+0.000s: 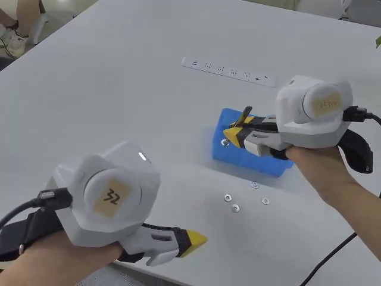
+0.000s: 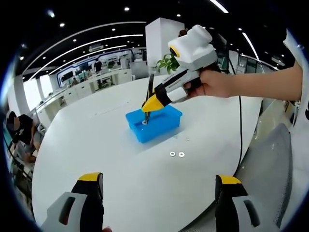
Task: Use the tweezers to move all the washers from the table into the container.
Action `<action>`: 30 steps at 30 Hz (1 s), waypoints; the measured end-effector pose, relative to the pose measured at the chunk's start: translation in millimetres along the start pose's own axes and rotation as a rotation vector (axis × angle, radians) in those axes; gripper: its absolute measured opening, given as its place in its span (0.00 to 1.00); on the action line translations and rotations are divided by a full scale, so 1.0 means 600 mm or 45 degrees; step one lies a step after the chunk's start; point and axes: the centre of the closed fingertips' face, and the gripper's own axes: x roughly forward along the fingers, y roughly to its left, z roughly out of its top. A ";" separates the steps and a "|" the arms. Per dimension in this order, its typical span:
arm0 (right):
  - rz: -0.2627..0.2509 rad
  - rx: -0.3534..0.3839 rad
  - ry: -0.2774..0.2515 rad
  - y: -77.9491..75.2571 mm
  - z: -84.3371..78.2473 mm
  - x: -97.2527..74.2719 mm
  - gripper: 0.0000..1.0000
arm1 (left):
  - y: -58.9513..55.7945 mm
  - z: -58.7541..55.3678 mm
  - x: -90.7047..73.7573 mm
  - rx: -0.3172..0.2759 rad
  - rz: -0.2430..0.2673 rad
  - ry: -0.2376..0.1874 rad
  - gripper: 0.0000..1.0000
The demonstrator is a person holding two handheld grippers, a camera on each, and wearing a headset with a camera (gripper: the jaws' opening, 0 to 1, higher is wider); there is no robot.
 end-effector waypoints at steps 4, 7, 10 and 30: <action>-0.015 0.008 -0.002 -0.013 0.002 0.009 0.04 | 0.001 -0.003 0.000 -0.003 0.003 0.004 0.99; -0.023 0.016 0.003 -0.021 0.000 0.017 0.04 | 0.002 -0.004 0.000 -0.002 0.004 0.007 0.99; -0.024 0.022 0.022 -0.025 -0.007 0.025 0.04 | 0.002 -0.007 0.000 -0.001 0.004 0.016 0.98; -0.069 0.098 0.108 -0.061 -0.060 0.081 0.04 | 0.005 0.001 0.008 -0.035 0.007 0.012 0.98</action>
